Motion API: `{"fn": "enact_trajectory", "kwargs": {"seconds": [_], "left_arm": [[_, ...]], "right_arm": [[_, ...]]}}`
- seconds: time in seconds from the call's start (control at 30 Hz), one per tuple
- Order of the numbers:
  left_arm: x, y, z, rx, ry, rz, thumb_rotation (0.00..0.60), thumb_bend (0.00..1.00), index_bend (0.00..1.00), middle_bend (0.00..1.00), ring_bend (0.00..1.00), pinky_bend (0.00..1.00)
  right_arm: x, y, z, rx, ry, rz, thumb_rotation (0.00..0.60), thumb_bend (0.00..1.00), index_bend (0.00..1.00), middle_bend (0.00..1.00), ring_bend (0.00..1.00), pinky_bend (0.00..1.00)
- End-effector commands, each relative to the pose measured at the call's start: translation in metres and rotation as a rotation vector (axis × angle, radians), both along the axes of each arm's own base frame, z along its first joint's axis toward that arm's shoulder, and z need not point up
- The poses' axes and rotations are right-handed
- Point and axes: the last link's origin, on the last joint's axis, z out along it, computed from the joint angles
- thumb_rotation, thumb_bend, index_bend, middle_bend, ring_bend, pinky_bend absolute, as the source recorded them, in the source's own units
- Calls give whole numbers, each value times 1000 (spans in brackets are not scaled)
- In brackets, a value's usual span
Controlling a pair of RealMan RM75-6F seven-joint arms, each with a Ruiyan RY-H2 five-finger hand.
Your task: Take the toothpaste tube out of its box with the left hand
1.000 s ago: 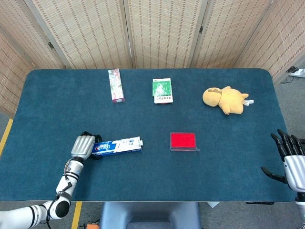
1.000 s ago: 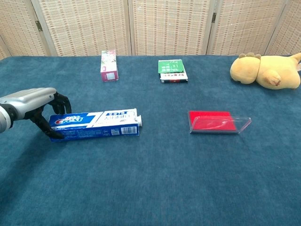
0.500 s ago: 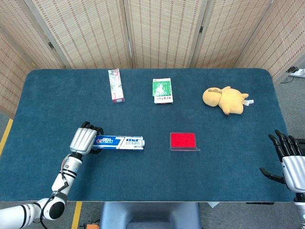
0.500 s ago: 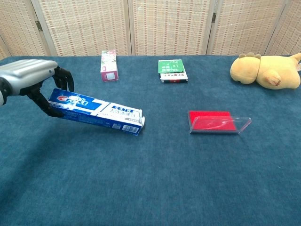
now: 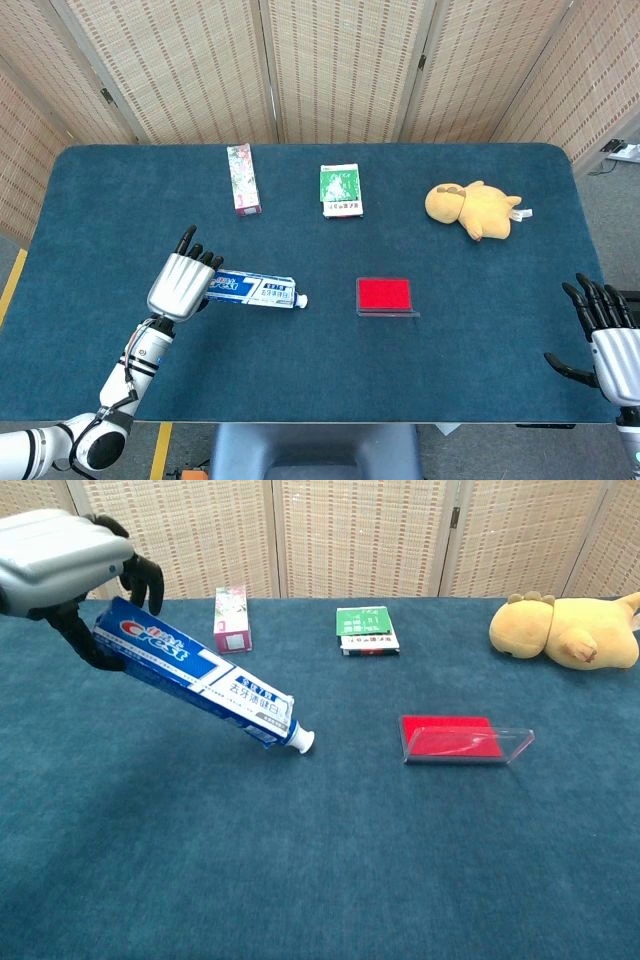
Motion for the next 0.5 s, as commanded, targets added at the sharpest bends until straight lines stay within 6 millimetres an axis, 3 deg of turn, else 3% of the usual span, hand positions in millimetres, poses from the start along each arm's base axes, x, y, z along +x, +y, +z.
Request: {"fn": "enact_trajectory", "kwargs": {"seconds": [0.03,0.27,0.5], "left_arm": [[5,0,10,45,57,-57,600,122,444,525,348,100],[-3,4,23,72,93,-81,600,122,435,524,344,94],[6,8,43,138,192,-148,600,121,432,525,340,86]], "right_arm": [[0,0,0,1,1,2,600,208,0,0,0,0],[0,1,1,-6,0,0,600,207,0,0,0,0],[1,0,-2,5,6,-1,600,207,0,0,0,0]]}}
